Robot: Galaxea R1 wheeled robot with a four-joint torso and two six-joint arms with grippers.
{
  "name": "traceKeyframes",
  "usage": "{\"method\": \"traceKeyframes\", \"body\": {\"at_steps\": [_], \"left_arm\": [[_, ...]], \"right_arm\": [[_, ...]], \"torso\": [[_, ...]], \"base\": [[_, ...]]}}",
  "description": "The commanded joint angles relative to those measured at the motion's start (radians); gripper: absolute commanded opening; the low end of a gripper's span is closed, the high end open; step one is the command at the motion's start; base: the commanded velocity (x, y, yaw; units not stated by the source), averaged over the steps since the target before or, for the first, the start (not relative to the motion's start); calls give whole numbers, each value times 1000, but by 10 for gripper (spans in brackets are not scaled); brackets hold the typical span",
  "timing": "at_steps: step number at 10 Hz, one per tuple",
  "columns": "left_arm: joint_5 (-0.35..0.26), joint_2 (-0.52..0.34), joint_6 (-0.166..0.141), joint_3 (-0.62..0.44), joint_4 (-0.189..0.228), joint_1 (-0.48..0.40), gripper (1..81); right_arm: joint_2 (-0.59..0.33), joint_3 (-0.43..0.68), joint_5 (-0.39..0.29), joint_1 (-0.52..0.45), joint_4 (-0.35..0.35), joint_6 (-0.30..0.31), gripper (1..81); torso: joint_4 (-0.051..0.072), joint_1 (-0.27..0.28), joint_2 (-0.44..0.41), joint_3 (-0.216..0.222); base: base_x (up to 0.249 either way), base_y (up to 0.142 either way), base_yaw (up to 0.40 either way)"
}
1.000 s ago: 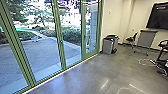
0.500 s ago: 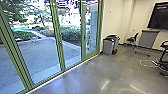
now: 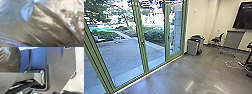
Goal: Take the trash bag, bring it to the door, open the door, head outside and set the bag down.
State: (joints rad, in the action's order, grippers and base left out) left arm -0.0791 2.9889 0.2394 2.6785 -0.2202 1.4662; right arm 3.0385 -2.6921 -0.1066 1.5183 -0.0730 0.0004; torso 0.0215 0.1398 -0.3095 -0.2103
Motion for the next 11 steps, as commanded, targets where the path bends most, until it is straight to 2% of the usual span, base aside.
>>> {"method": "traceKeyframes", "body": {"at_steps": [1,11], "left_arm": [[-62,-4,9,-2,9,-53,10],[-62,-5,9,-2,9,-51,10]], "right_arm": [[1,2,-61,-39,4,-3,811],[2,2,-56,-32,4,-3,811]], "torso": [[0,0,0,0],[0,0,0,0]], "base": [[163,-63,0],[163,-69,0]]}}
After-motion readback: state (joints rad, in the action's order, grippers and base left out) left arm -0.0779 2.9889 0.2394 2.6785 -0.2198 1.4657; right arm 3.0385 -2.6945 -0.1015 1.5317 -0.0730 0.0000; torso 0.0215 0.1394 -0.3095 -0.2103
